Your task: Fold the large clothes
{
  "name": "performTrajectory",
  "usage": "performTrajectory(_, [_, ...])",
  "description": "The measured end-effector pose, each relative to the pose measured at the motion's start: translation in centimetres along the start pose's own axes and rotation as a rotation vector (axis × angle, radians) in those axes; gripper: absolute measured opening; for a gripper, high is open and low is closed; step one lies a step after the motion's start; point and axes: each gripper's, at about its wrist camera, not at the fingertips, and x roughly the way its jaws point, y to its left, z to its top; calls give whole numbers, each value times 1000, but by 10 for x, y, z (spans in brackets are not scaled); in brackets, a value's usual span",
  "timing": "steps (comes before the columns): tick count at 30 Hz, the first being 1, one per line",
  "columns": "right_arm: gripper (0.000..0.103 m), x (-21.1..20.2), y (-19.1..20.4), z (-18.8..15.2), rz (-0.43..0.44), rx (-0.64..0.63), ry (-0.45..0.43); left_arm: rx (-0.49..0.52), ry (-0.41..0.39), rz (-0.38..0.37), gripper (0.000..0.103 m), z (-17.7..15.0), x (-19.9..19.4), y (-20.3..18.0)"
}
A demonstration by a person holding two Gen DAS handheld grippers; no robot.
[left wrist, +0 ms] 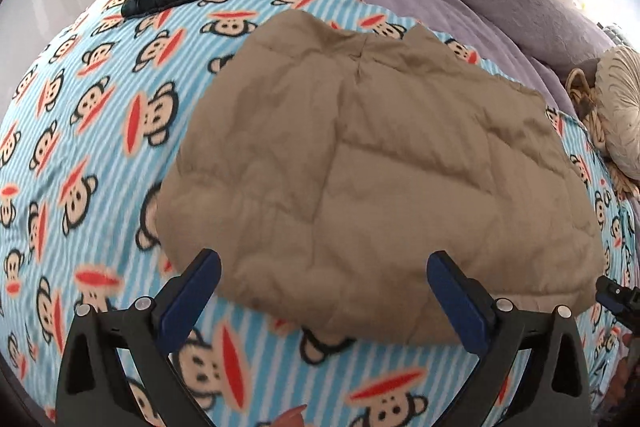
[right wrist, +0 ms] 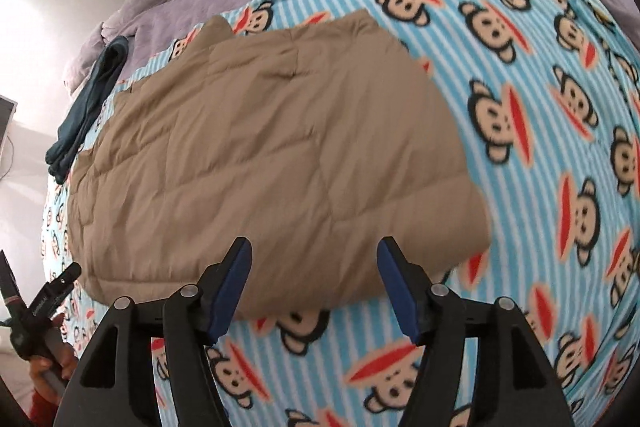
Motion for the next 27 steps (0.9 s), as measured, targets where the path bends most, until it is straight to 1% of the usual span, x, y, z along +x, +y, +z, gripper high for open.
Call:
performTrajectory(3, [70,1,0,-9,5,3,14,-10,19,-19,103,-6,0,1])
performTrajectory(5, [79,2,-1,-12,20,11,27,-32,32,-40,103,-8,2,5])
performTrajectory(9, [80,6,-7,-21,97,63,49,-160,75,-148,103,-12,10,26])
performTrajectory(10, [84,8,-11,-22,121,87,55,-196,81,-177,103,-14,12,32])
performTrajectory(11, [90,10,-15,-24,146,118,66,-234,87,-208,103,-15,14,39])
performTrajectory(12, [103,15,-21,-26,183,162,83,-264,92,-234,103,-18,16,45])
performTrajectory(15, [103,27,-38,-33,261,270,104,-351,103,-308,103,-27,24,63])
performTrajectory(20, [103,47,-54,-40,360,404,117,-399,109,-369,103,-31,45,69])
performTrajectory(23, [103,62,-54,-36,420,459,115,-422,89,-399,103,-20,58,65])
performTrajectory(27, [103,81,-46,-27,460,485,105,-472,69,-444,103,-6,77,59])
